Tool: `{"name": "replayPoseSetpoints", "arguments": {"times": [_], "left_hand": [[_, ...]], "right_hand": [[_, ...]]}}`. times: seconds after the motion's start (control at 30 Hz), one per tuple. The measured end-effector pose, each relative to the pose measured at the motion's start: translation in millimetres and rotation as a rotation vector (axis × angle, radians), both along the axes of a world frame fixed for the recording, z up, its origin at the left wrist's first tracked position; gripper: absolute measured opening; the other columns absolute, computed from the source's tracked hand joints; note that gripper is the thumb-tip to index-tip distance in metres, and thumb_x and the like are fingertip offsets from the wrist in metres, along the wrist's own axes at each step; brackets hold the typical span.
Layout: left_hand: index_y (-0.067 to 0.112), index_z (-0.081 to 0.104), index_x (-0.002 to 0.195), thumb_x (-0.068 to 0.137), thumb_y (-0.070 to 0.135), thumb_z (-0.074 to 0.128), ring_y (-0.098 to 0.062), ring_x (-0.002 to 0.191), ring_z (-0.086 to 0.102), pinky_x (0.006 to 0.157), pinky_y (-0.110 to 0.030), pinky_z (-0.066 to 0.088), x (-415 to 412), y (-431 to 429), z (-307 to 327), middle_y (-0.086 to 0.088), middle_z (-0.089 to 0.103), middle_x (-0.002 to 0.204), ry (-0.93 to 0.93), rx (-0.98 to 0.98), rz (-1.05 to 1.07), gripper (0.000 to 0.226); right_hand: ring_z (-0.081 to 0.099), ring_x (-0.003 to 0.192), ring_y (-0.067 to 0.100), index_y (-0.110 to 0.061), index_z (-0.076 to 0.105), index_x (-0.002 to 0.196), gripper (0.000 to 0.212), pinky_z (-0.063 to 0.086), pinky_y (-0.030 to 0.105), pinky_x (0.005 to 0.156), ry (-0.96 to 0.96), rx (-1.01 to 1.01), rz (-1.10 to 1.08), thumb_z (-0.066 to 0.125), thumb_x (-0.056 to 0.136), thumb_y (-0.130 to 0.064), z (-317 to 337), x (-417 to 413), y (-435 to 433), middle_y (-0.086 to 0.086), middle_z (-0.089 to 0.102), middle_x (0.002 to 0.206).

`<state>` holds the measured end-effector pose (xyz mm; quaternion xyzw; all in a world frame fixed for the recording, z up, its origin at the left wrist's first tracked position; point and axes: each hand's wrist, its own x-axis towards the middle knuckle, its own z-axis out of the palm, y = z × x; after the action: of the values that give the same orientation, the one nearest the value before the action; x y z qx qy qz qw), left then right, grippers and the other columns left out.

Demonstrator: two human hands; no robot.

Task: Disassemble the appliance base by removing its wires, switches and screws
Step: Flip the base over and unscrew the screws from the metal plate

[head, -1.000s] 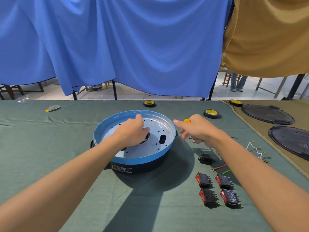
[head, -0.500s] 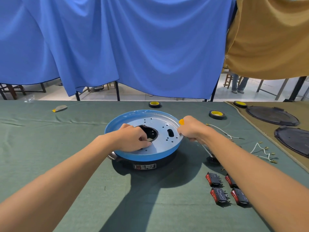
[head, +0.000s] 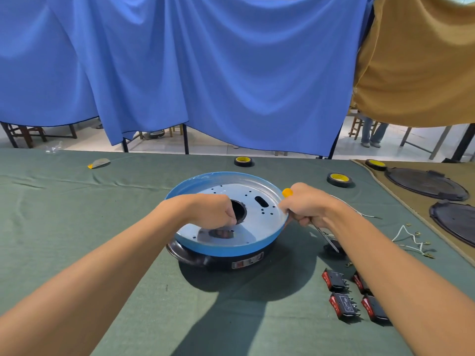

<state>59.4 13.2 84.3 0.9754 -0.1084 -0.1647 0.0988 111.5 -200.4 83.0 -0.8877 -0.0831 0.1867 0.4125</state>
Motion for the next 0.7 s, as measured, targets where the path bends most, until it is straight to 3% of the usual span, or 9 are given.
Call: {"name": "replayPoseSetpoints", "arguments": {"times": [0.07, 0.17, 0.3, 0.43, 0.53, 0.57, 0.6, 0.63, 0.7], "left_hand": [[0.015, 0.070, 0.085, 0.099, 0.028, 0.047, -0.017, 0.071, 0.046, 0.069, -0.029, 0.038, -2, -3, 4, -0.003, 0.060, 0.080, 0.057, -0.011, -0.036, 0.030], [0.014, 0.068, 0.098, 0.097, 0.046, 0.048, -0.017, 0.074, 0.050, 0.069, -0.026, 0.039, -4, -7, 3, -0.001, 0.063, 0.089, 0.042, 0.034, -0.026, 0.038], [0.022, 0.063, 0.076, 0.092, 0.056, 0.051, -0.014, 0.065, 0.047, 0.062, -0.024, 0.036, -6, 2, -1, 0.005, 0.057, 0.073, -0.006, 0.018, 0.028, 0.039], [0.015, 0.055, 0.063, 0.092, 0.052, 0.054, -0.017, 0.058, 0.035, 0.058, -0.028, 0.029, -8, 3, -2, 0.000, 0.044, 0.062, -0.046, -0.021, 0.039, 0.047], [0.016, 0.046, 0.056, 0.093, 0.050, 0.052, -0.017, 0.054, 0.030, 0.056, -0.028, 0.026, -8, -4, -3, 0.001, 0.035, 0.057, -0.072, -0.007, 0.061, 0.051], [0.016, 0.044, 0.056, 0.094, 0.050, 0.051, -0.018, 0.054, 0.030, 0.055, -0.027, 0.026, -8, -7, -4, 0.001, 0.034, 0.056, -0.081, -0.009, 0.070, 0.052], [0.015, 0.044, 0.056, 0.095, 0.049, 0.050, -0.018, 0.054, 0.030, 0.055, -0.027, 0.026, -7, -10, -5, 0.001, 0.034, 0.056, -0.089, -0.004, 0.078, 0.052], [0.015, 0.044, 0.057, 0.096, 0.048, 0.050, -0.018, 0.054, 0.032, 0.054, -0.028, 0.027, -7, -13, -7, -0.001, 0.035, 0.057, -0.098, 0.005, 0.088, 0.051], [0.014, 0.044, 0.058, 0.097, 0.047, 0.048, -0.019, 0.055, 0.034, 0.054, -0.028, 0.027, -7, -18, -8, -0.002, 0.038, 0.058, -0.116, 0.023, 0.108, 0.051]], "right_hand": [[0.026, 0.051, 0.020, -0.016, 0.029, 0.064, 0.033, 0.019, 0.024, 0.040, -0.101, 0.014, -0.064, 0.048, 0.082, 0.005, -3, 4, 5, 0.006, 0.033, 0.051], [0.020, 0.050, 0.016, -0.017, 0.030, 0.065, 0.033, 0.017, 0.022, 0.040, -0.087, 0.067, -0.129, 0.055, 0.083, -0.003, -6, 5, 9, 0.002, 0.026, 0.062], [0.016, 0.049, 0.015, -0.014, 0.033, 0.071, 0.028, 0.017, 0.022, 0.040, 0.007, -0.019, -0.012, 0.057, 0.084, -0.009, 7, 1, -1, -0.001, 0.037, 0.039], [0.019, 0.045, 0.016, -0.014, 0.032, 0.068, 0.028, 0.017, 0.025, 0.044, -0.011, -0.071, 0.045, 0.054, 0.080, 0.000, 15, -3, -7, 0.005, 0.049, 0.043], [0.023, 0.058, 0.022, -0.008, 0.045, 0.071, 0.014, 0.016, 0.038, 0.058, -0.097, -0.061, -0.004, 0.050, 0.078, 0.002, 9, 1, -1, 0.013, 0.038, 0.071], [0.022, 0.061, 0.022, -0.020, 0.034, 0.082, 0.028, 0.015, 0.039, 0.058, -0.115, -0.032, -0.043, 0.051, 0.081, 0.002, 4, 4, 2, 0.012, 0.034, 0.076], [0.021, 0.061, 0.021, 0.019, 0.041, 0.088, 0.022, 0.015, 0.035, 0.054, -0.124, 0.007, -0.072, 0.052, 0.085, 0.000, 1, 6, 4, 0.011, 0.032, 0.075], [0.020, 0.059, 0.019, -0.005, 0.043, 0.068, 0.023, 0.016, 0.031, 0.050, -0.140, 0.044, -0.099, 0.055, 0.087, -0.003, -1, 6, 6, 0.010, 0.029, 0.071], [0.017, 0.053, 0.017, -0.015, 0.031, 0.067, 0.036, 0.017, 0.025, 0.043, -0.123, 0.075, -0.127, 0.059, 0.088, -0.007, -4, 8, 6, 0.004, 0.025, 0.063]]}}
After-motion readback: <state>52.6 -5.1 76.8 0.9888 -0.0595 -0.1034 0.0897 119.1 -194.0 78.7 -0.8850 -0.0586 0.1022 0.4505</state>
